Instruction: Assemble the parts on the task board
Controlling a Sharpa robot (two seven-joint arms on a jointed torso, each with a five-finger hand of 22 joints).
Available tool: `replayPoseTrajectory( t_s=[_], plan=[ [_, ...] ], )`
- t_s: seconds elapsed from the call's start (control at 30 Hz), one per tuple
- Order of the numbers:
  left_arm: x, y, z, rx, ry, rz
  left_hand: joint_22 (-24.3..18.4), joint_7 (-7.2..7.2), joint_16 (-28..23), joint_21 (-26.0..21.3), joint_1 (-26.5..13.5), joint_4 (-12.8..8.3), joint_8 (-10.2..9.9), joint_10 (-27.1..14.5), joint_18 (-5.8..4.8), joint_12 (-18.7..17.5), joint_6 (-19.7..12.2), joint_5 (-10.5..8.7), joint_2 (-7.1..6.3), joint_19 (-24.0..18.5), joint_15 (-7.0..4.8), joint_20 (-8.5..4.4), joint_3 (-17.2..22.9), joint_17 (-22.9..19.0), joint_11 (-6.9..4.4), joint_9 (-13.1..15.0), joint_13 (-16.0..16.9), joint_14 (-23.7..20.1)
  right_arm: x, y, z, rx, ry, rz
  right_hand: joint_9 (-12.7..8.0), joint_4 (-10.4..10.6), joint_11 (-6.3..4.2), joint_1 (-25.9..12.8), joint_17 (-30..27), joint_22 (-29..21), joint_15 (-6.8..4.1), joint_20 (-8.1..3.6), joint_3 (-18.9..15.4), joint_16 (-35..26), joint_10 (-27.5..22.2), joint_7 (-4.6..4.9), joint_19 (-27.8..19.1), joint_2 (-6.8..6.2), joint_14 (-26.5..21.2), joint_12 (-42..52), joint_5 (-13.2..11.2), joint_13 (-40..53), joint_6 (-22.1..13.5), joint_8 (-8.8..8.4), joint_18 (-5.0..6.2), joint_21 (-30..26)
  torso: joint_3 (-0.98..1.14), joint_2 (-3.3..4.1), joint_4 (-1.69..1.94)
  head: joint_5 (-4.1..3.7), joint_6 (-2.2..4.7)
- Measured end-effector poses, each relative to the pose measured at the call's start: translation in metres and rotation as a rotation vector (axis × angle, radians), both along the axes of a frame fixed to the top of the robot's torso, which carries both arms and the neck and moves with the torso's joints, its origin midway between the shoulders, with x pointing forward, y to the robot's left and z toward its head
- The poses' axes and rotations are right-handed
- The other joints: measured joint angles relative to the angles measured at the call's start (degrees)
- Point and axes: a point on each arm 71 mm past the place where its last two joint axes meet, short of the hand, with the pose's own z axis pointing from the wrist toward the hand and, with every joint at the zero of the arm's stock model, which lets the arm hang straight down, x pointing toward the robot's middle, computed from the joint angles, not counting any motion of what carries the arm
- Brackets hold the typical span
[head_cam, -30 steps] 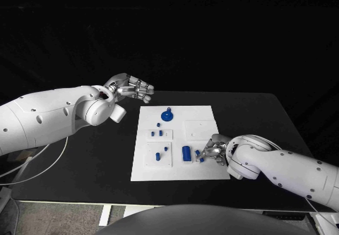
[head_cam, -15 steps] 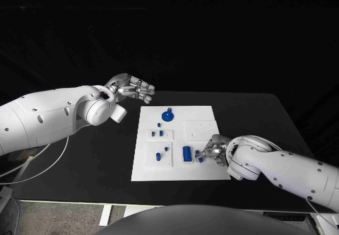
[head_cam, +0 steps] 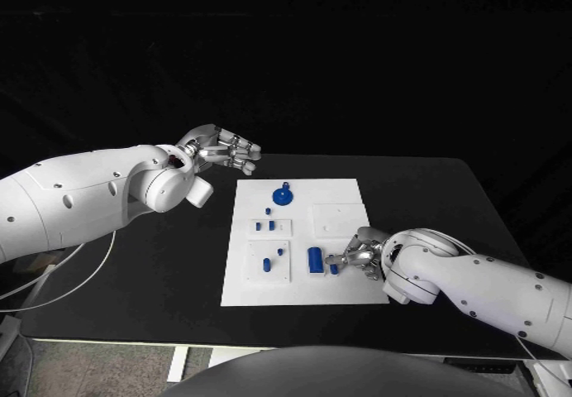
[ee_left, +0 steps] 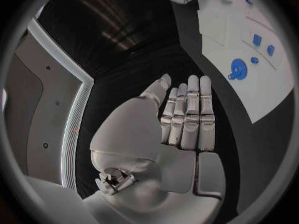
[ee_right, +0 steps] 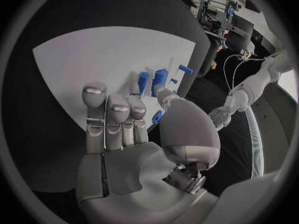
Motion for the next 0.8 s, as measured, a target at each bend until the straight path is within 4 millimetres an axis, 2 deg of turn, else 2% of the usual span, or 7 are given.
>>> replayPoseTrajectory(
  t_s=[0.07,0.17,0.23,0.3,0.43,0.47,0.8],
  plan=[
    [0.000,0.000,0.000,0.000,0.000,0.000,0.00,0.00,0.00,0.00,0.00,0.00,0.00,0.00,0.00,0.00,0.00,0.00,0.00,0.00,0.00,0.00,0.00,0.00,0.00,0.00,0.00,0.00,0.000,0.000,0.000,0.002,0.000,0.000,0.00,0.87,0.00,0.71,0.09,0.00,0.00,0.00,-0.87,0.00,0.00,0.01,0.00,-0.67,0.00,-0.25,0.00,0.03,-0.01,0.00,0.00,0.00,-0.01,0.00,0.00,-0.02,-0.02],
    [0.000,0.000,0.000,0.000,0.000,0.000,0.00,0.00,0.00,0.00,0.00,0.00,0.00,0.00,0.00,0.00,0.00,0.00,0.00,0.00,0.00,0.00,0.00,0.00,0.00,0.00,0.00,0.00,0.000,-0.001,0.000,0.006,-0.001,0.000,0.01,1.42,0.00,1.16,0.17,0.00,0.00,0.00,-1.42,0.00,0.00,0.18,0.00,-0.35,0.00,-0.25,0.00,0.03,-0.19,0.00,-0.01,0.00,0.02,0.00,0.00,-0.07,-0.04],
    [0.000,0.000,0.000,0.000,0.001,0.000,0.00,0.00,0.00,0.00,0.00,0.00,0.00,0.00,0.00,0.00,0.00,0.00,0.00,0.00,0.00,0.00,0.00,0.00,0.00,0.00,0.00,0.00,0.000,-0.001,0.000,0.010,0.000,0.001,0.01,1.41,0.00,1.74,0.17,0.00,0.00,0.00,-1.41,0.00,0.00,0.19,0.00,-0.66,0.00,-0.45,0.00,0.03,-0.20,0.00,0.00,-0.17,0.03,0.00,0.00,-0.09,-0.05],
    [0.000,0.000,0.000,0.000,0.001,0.000,0.00,0.00,0.00,0.00,0.00,0.00,0.00,0.00,0.00,0.00,0.00,0.00,0.00,0.00,0.00,0.00,0.00,0.00,0.00,0.00,0.00,0.00,0.000,-0.003,0.001,0.014,0.000,0.001,0.00,0.36,-0.01,3.35,0.17,0.00,0.00,0.00,-1.28,0.00,0.00,0.19,0.00,-0.45,0.00,-0.45,0.00,0.03,-0.20,0.00,0.00,-0.35,0.03,0.01,0.00,-0.13,-0.01],
    [0.000,0.001,0.000,0.001,0.001,0.001,0.01,0.00,0.00,0.00,0.00,0.00,0.00,0.00,0.00,0.00,0.00,0.00,0.00,0.00,0.00,0.00,0.00,0.00,0.00,0.00,0.00,0.00,-0.001,-0.007,0.001,0.020,0.002,0.001,0.00,-1.50,-0.01,4.16,0.17,0.00,0.00,0.00,-2.20,-0.21,0.00,0.18,0.00,-0.22,0.00,-0.71,0.00,0.02,-0.21,0.00,0.00,-0.35,0.03,0.00,-0.01,-0.09,0.10],
    [0.000,0.001,0.000,0.001,0.002,0.001,0.01,0.00,0.00,0.00,0.00,0.00,0.00,0.00,0.00,0.00,0.00,0.00,0.00,0.00,0.00,0.00,0.00,-0.01,0.00,0.00,0.00,0.00,-0.001,-0.008,0.001,0.022,0.002,0.001,0.00,-1.81,-0.01,4.44,0.17,0.00,0.00,0.00,-2.38,-0.21,-0.01,0.19,0.00,-0.50,0.00,-0.71,0.00,0.02,-0.21,0.00,0.00,-0.35,0.03,0.00,-0.01,-0.07,0.11],
    [-0.001,0.002,0.000,0.001,0.003,0.002,0.01,0.00,0.00,0.00,0.00,0.00,0.00,0.00,0.00,0.00,0.00,0.00,0.00,0.00,0.00,0.00,0.00,-0.01,0.00,0.00,0.00,0.00,-0.003,-0.014,0.002,0.037,0.014,0.015,0.00,-3.42,-0.01,5.59,0.29,0.00,-0.16,0.00,-4.00,-0.21,0.00,0.18,0.00,-0.44,0.16,-0.71,0.00,0.02,-0.21,0.00,0.01,-0.35,0.04,0.00,-0.04,0.00,0.23]
  ],
)
